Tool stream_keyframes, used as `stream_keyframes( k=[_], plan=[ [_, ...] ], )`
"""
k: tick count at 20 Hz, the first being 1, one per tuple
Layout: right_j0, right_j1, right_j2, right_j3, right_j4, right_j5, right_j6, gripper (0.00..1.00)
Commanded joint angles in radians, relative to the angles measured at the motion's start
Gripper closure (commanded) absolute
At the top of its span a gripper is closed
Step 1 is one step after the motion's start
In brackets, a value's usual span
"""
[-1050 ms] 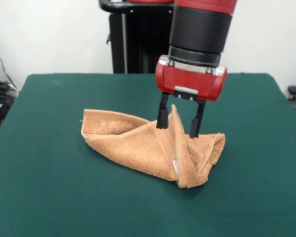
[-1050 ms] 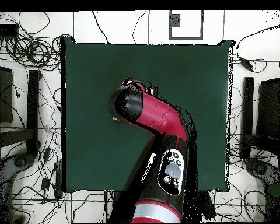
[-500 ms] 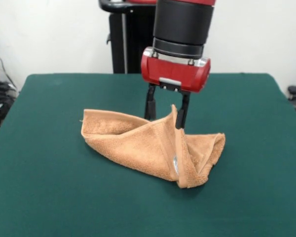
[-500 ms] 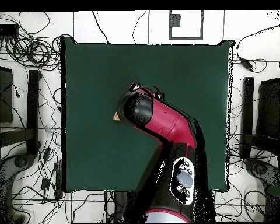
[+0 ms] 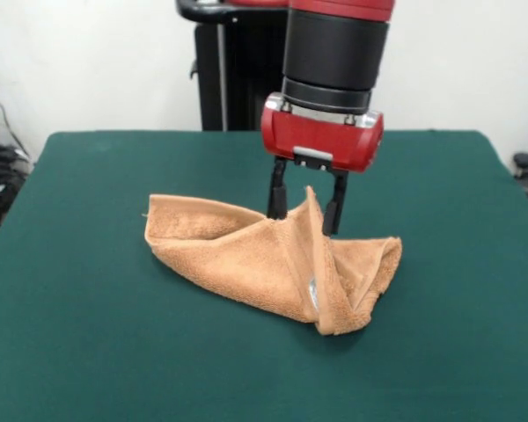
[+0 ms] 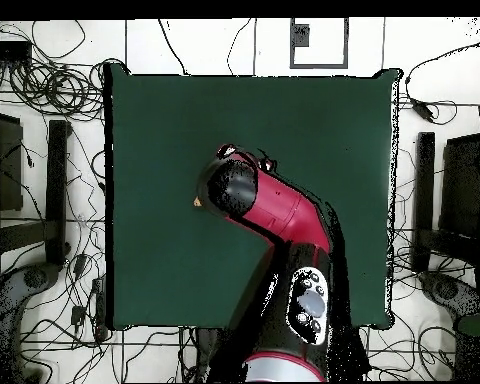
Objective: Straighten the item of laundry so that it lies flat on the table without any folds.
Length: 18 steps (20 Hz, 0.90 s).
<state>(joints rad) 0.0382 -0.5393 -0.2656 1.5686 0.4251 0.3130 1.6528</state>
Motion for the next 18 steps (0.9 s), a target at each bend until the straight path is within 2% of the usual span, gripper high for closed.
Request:
stream_keyframes(
  k=[1, 12, 18],
  plan=[
    [0.017, 0.055, 0.163, 0.098, 0.04, -0.072, 0.255, 0.0],
    [-0.008, 0.05, 0.203, 0.116, 0.034, -0.095, 0.248, 0.0],
    [0.073, 0.078, 0.082, 0.076, 0.048, 0.0, 0.304, 0.0]
  ],
)
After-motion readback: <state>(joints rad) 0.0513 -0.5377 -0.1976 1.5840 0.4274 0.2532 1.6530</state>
